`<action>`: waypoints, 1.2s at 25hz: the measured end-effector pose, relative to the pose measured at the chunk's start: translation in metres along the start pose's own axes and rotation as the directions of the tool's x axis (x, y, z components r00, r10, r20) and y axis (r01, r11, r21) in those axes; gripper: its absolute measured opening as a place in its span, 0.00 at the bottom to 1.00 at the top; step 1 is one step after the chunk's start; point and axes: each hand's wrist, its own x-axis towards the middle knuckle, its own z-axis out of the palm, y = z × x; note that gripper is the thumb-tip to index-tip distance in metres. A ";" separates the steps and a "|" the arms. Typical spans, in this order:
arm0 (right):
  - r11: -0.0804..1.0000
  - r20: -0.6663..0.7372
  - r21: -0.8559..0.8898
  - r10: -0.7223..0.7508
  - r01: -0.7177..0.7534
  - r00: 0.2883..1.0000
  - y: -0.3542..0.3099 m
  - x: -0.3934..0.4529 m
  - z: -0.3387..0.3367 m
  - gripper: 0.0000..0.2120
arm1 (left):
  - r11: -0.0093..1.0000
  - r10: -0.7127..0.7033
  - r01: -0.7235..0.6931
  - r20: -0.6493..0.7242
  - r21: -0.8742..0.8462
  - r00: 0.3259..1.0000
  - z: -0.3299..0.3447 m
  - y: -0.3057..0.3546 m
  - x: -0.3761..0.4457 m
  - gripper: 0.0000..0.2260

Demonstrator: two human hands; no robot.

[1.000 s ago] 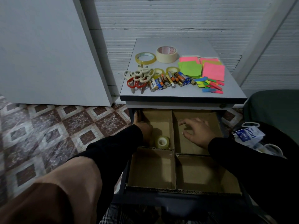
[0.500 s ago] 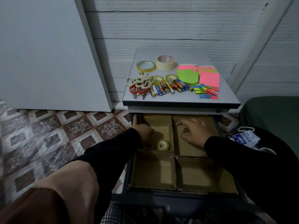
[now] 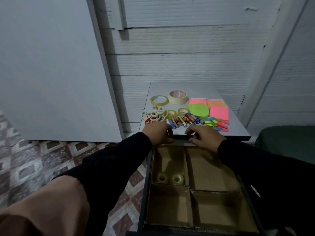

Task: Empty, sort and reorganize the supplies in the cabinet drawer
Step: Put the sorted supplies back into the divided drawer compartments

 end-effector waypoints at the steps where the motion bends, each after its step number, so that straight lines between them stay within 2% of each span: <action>1: 1.000 -0.011 -0.011 -0.003 0.003 1.000 0.001 0.006 -0.007 0.13 | 1.000 -0.002 0.002 -0.019 0.014 1.000 -0.007 0.000 0.006 0.12; 7: 0.997 -0.108 -0.077 0.005 -0.014 0.994 0.019 0.051 -0.038 0.11 | 0.989 -0.035 0.047 -0.091 0.139 0.995 -0.030 -0.008 0.056 0.11; 12: 0.981 -0.045 -0.180 0.060 -0.068 0.997 0.032 0.104 -0.042 0.19 | 0.960 -0.078 0.078 -0.012 0.269 0.997 -0.030 -0.020 0.110 0.11; 14: 0.969 -0.025 -0.236 0.073 -0.077 0.997 0.035 0.123 -0.039 0.20 | 0.948 -0.097 0.082 0.033 0.308 0.995 -0.028 -0.022 0.127 0.15; 17: 0.932 -0.034 -0.341 0.119 -0.124 0.992 0.044 0.148 -0.031 0.11 | 0.950 -0.136 0.109 0.073 0.292 0.988 -0.026 -0.023 0.146 0.21; 20: 0.930 0.034 -0.324 0.192 -0.171 0.981 0.053 0.162 -0.022 0.25 | 0.932 -0.135 0.074 0.150 0.354 0.979 -0.022 -0.021 0.156 0.15; 22: 0.939 0.046 -0.303 0.186 -0.163 0.982 0.055 0.167 -0.016 0.30 | 0.940 -0.145 0.079 0.177 0.333 0.973 -0.021 -0.022 0.161 0.13; 24: 0.939 0.055 -0.311 0.173 -0.148 0.983 0.055 0.171 -0.014 0.33 | 0.953 -0.164 0.109 0.177 0.284 0.971 -0.024 -0.024 0.163 0.16; 27: 0.921 0.047 -0.359 0.177 -0.149 0.983 0.060 0.174 -0.014 0.33 | 0.963 -0.168 0.111 0.223 0.246 0.960 -0.029 -0.025 0.165 0.16; 30: 0.932 0.014 -0.326 0.169 -0.155 0.986 0.064 0.173 -0.016 0.31 | 0.970 -0.150 0.098 0.232 0.222 0.961 -0.031 -0.026 0.166 0.16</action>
